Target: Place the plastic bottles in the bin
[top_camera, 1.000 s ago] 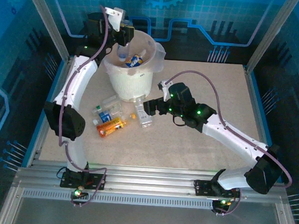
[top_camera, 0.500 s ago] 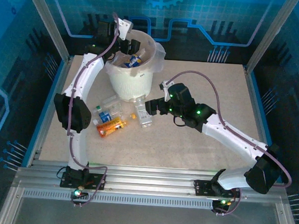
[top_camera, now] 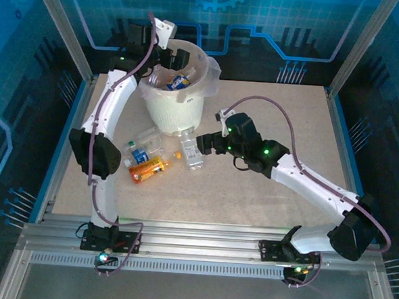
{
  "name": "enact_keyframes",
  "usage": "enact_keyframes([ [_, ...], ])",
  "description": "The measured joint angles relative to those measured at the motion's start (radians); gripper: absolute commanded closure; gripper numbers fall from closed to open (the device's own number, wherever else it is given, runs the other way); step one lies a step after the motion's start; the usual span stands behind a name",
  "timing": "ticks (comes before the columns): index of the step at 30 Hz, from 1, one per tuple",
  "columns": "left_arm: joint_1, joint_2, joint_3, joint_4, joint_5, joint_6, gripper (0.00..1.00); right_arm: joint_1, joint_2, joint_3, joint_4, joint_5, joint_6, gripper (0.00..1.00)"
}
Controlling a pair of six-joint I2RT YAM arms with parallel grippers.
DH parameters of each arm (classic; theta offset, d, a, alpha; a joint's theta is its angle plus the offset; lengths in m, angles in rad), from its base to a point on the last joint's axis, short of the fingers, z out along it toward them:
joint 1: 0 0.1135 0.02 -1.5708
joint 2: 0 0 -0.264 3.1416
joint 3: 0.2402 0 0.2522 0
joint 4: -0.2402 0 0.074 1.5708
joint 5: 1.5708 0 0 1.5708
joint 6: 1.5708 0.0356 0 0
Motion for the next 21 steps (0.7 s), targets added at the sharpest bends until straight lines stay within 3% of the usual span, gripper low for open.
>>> enact_keyframes([
  [6, 0.000, -0.240, -0.236, 0.062, -0.052, -0.073, 0.01, 0.000, -0.026, -0.021, -0.002, 0.026, 0.000, 0.00],
  [16, 0.000, -0.790, -0.858, 0.212, -0.173, -0.252, 0.01, -0.001, -0.054, -0.050, -0.007, 0.083, 0.000, 0.00],
  [21, 0.000, -0.964, -1.121, 0.190, -0.187, -0.361, 0.01, -0.001, -0.059, -0.050, -0.015, 0.124, 0.000, 0.00],
])
